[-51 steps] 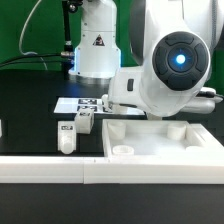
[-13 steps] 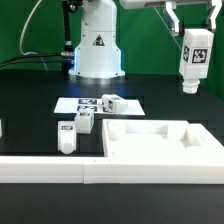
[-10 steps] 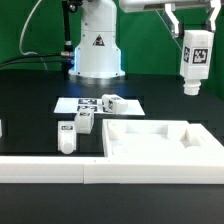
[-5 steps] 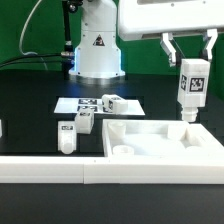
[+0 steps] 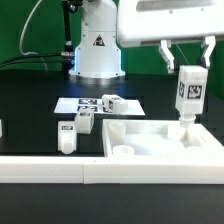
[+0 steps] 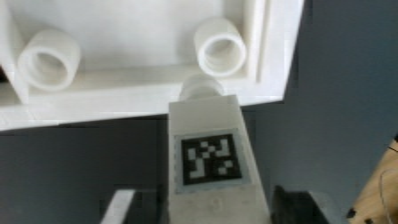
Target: Assemble one leg
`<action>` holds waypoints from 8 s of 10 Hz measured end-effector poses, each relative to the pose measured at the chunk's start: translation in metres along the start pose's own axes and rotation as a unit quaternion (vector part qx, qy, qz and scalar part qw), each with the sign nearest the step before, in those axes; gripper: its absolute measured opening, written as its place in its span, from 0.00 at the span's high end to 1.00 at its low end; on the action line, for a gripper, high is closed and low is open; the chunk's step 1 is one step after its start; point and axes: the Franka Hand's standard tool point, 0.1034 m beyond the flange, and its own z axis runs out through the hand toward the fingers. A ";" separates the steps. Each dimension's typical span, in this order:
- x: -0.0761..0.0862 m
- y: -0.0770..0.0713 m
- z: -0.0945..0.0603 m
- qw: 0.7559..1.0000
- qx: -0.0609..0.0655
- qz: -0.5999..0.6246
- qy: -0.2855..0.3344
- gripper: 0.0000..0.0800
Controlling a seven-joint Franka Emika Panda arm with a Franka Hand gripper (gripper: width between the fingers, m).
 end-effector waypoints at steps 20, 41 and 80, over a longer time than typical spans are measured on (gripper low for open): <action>-0.016 -0.018 0.049 0.999 0.002 -0.017 -0.041 0.28; 0.013 -0.013 0.083 0.956 -0.041 0.213 -0.196 0.99; -0.010 -0.021 0.076 0.876 -0.078 0.453 -0.145 0.64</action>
Offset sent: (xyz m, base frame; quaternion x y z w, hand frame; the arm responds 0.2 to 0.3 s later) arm 0.0158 0.0130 -0.0212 -0.0138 0.0385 -0.0012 0.9992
